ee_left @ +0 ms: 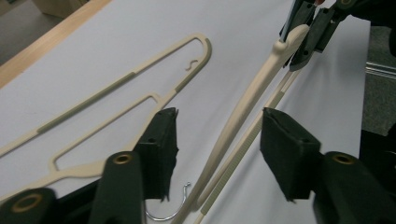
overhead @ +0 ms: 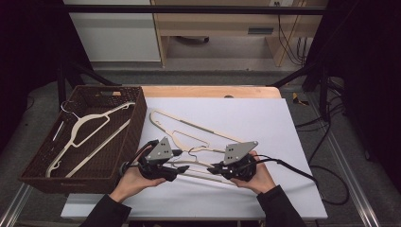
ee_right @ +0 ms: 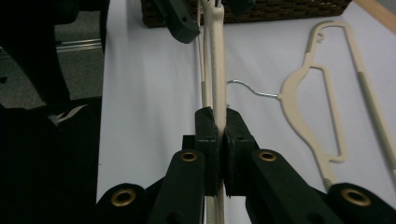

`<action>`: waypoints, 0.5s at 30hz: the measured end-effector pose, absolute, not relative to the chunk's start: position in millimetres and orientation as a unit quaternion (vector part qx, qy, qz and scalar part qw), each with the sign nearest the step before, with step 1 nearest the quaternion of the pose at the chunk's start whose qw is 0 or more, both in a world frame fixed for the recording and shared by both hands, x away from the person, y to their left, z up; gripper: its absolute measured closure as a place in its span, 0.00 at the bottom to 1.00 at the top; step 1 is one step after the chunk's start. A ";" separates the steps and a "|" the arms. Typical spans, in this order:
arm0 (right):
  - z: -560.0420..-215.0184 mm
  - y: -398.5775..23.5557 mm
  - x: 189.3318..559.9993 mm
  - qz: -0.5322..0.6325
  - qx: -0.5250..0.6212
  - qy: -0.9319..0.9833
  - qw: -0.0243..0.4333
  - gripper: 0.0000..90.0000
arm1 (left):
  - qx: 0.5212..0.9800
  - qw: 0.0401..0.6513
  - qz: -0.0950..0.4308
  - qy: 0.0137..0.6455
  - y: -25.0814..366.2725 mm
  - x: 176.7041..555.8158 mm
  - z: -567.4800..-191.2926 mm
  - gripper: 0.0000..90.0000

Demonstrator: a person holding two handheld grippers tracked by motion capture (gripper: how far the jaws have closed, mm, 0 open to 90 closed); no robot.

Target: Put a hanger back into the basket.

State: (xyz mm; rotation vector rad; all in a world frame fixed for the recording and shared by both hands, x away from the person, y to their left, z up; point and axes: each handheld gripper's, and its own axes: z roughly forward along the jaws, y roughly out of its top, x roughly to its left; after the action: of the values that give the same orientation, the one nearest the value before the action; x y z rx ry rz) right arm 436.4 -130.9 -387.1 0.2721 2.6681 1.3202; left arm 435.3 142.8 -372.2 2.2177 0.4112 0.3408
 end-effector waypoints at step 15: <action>-393.2 -126.3 434.6 0.432 0.082 0.897 0.043 0.96 | 0.914 0.372 0.102 0.124 136.2 429.2 -380.2 0.83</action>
State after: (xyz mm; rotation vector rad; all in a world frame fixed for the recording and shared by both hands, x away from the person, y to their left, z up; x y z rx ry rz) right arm 434.6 -126.3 -393.2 0.2497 2.7437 1.3225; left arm 429.2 136.2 -380.2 2.3439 0.3173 0.2617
